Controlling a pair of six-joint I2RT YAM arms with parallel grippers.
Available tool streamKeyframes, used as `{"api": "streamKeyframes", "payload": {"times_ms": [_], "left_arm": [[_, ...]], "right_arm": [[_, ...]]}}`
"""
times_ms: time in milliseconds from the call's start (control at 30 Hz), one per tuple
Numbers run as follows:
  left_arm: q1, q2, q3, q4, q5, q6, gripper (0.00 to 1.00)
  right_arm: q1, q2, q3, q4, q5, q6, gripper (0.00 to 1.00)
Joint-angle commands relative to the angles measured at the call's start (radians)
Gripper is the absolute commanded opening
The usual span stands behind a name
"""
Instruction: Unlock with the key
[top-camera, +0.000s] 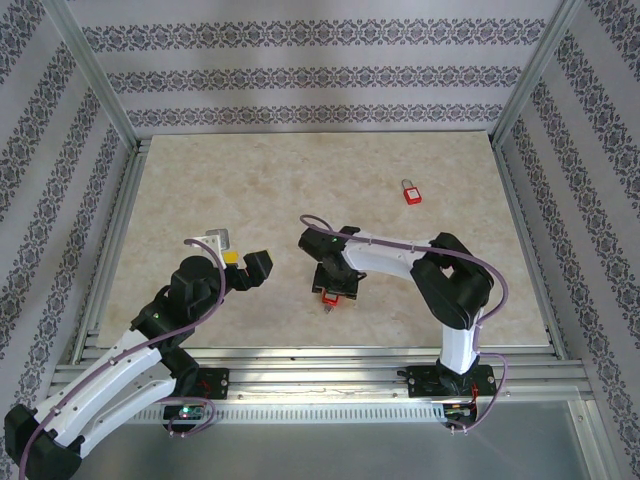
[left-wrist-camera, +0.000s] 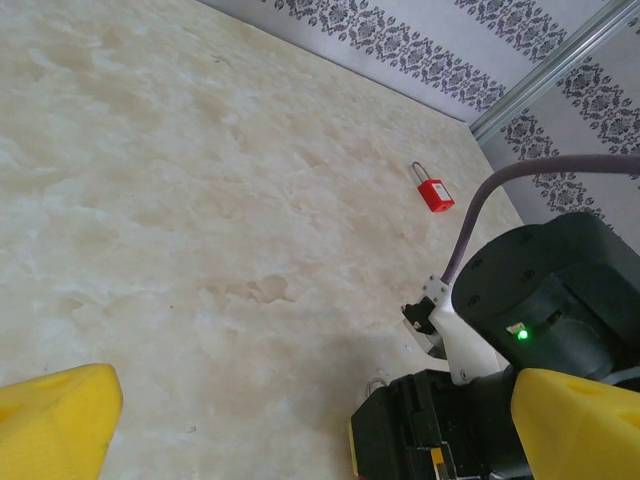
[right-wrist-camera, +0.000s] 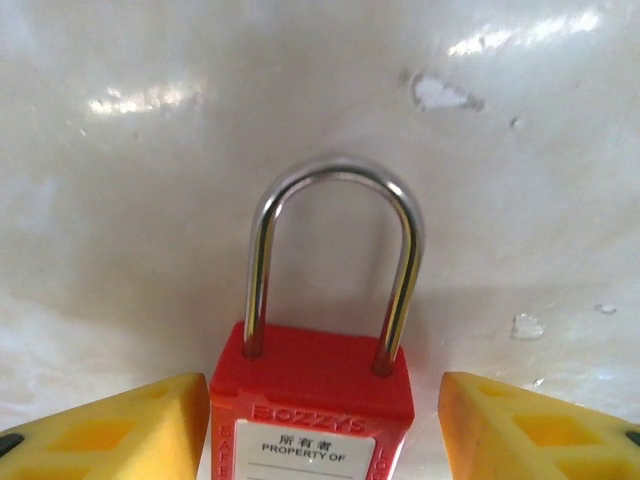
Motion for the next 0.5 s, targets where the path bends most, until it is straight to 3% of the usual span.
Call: {"api": "streamKeyframes", "payload": {"times_ms": [0, 300, 467], "left_arm": [[-0.005, -0.016, 0.016, -0.009, 0.010, 0.023, 1.00], [-0.005, -0.023, 0.016, -0.020, 0.012, 0.035, 1.00], [-0.007, -0.023, -0.017, 0.030, 0.041, 0.037, 1.00]], "right_arm": [[-0.011, 0.027, 0.024, -0.020, 0.014, -0.020, 0.60], [-0.013, 0.034, -0.002, 0.031, -0.022, -0.005, 0.47], [-0.017, 0.024, -0.008, 0.041, -0.018, 0.005, 0.26]]}}
